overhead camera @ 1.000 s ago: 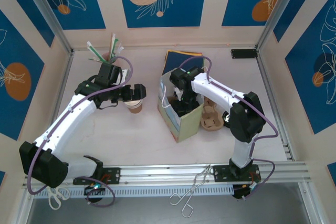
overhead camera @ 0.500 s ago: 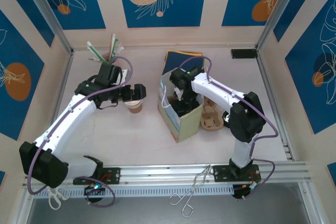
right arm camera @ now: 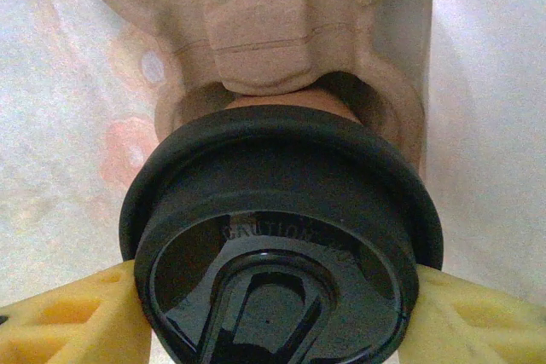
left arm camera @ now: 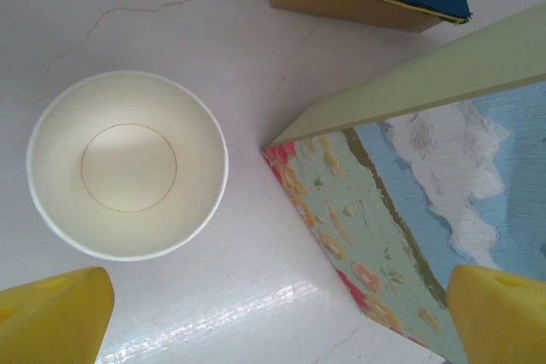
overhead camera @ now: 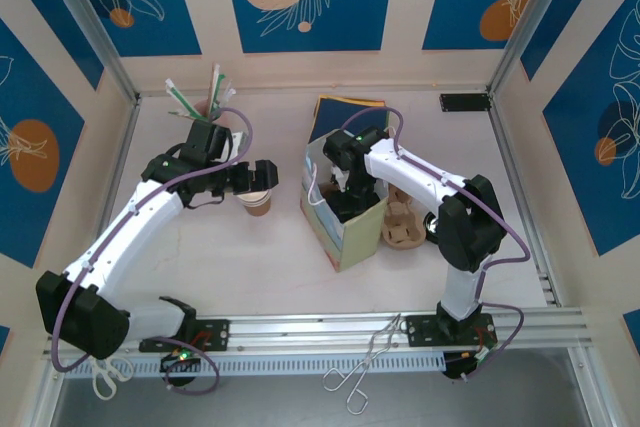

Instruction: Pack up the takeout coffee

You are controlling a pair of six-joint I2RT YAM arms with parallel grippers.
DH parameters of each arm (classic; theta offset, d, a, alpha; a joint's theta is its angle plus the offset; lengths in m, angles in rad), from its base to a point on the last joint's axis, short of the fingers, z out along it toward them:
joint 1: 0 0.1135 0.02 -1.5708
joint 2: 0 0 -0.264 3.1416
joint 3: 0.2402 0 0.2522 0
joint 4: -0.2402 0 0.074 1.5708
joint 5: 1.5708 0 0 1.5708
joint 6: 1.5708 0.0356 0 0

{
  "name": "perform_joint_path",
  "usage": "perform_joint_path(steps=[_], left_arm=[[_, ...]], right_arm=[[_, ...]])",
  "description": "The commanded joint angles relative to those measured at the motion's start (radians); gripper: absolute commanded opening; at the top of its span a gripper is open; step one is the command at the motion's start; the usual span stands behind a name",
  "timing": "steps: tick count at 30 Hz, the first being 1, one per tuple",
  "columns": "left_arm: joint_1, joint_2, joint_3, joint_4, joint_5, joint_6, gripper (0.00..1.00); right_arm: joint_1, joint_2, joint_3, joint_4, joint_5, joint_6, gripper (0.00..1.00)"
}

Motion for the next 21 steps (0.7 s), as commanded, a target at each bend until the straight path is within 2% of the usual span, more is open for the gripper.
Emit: perform_joint_path(steps=[1,21], left_arm=[[0.014,-0.022,-0.011,-0.005,0.019,0.006,1.00],[0.013,-0.027,-0.015,-0.003,0.020,0.009,1.00]], right_arm=[[-0.005,0.098,-0.069,0.076,0.030,0.009,0.64],[-0.004,0.082,-0.039,0.051,0.036,0.012,0.65]])
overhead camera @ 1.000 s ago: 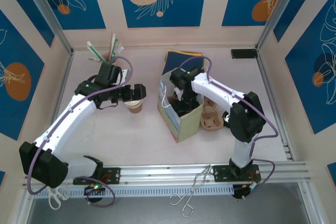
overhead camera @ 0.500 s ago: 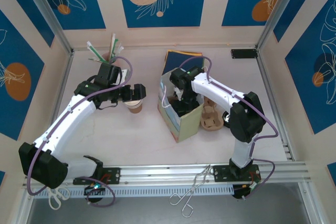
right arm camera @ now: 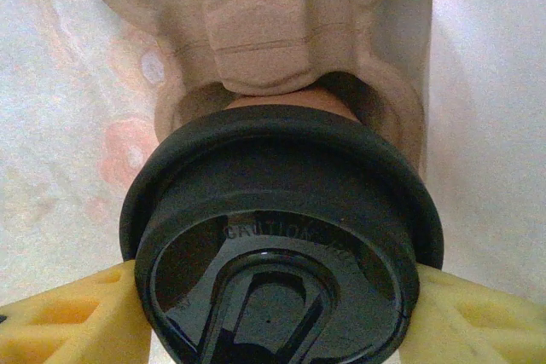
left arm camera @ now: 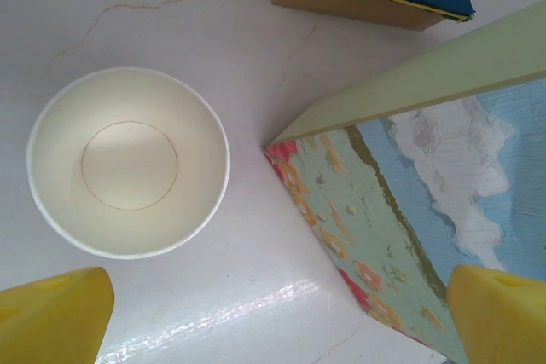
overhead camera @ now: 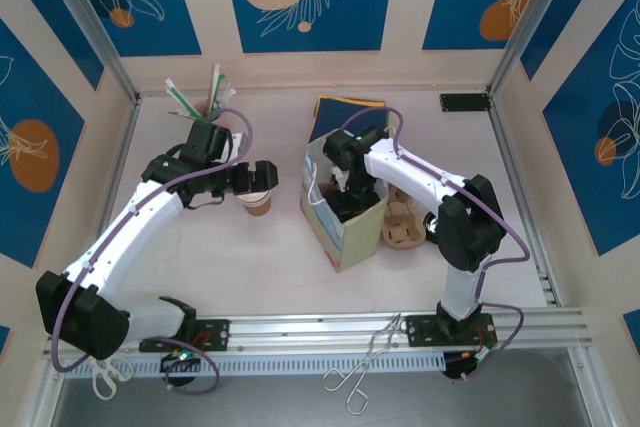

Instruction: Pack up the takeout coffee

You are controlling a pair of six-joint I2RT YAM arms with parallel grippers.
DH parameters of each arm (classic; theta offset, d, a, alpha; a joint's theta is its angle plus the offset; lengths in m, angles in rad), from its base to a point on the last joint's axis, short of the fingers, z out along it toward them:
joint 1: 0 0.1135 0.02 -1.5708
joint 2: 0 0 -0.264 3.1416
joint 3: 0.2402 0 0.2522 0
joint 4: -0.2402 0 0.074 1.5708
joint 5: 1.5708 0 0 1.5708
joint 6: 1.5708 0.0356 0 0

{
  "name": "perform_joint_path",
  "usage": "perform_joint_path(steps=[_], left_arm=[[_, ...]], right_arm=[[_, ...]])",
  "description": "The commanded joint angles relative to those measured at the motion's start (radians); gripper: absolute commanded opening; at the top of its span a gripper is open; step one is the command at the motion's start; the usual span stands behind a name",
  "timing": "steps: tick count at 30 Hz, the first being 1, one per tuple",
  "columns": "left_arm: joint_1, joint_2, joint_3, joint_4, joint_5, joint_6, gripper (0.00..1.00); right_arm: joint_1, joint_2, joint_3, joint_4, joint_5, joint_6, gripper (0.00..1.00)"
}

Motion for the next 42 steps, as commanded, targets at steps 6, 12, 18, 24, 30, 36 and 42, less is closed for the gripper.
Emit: perform_joint_path(steps=[6,12,18,24,30,36,42], left_arm=[[0.013,-0.027,-0.008,-0.005,0.020,0.009,1.00],[0.013,-0.029,-0.012,-0.004,0.020,0.007,1.00],[0.014,-0.031,-0.011,-0.003,0.020,0.007,1.00],[0.012,-0.031,-0.012,-0.003,0.022,0.006,1.00],[0.013,-0.032,-0.016,-0.002,0.021,0.005,1.00],[0.014,-0.034,-0.018,-0.002,0.020,0.004,1.00],[0.013,-0.034,-0.018,0.000,0.022,0.004,1.00]], right_arm=[[0.002,0.075,-0.024,0.036,0.038,0.015,0.67],[0.009,0.057,-0.010,0.018,0.042,0.023,0.68],[0.011,0.043,-0.008,0.007,0.048,0.024,0.69],[0.011,0.040,-0.004,0.005,0.049,0.027,0.71],[0.011,0.038,-0.006,0.005,0.050,0.029,0.72],[0.012,0.038,-0.006,0.006,0.051,0.029,0.73],[0.012,0.039,-0.007,0.006,0.046,0.030,0.74]])
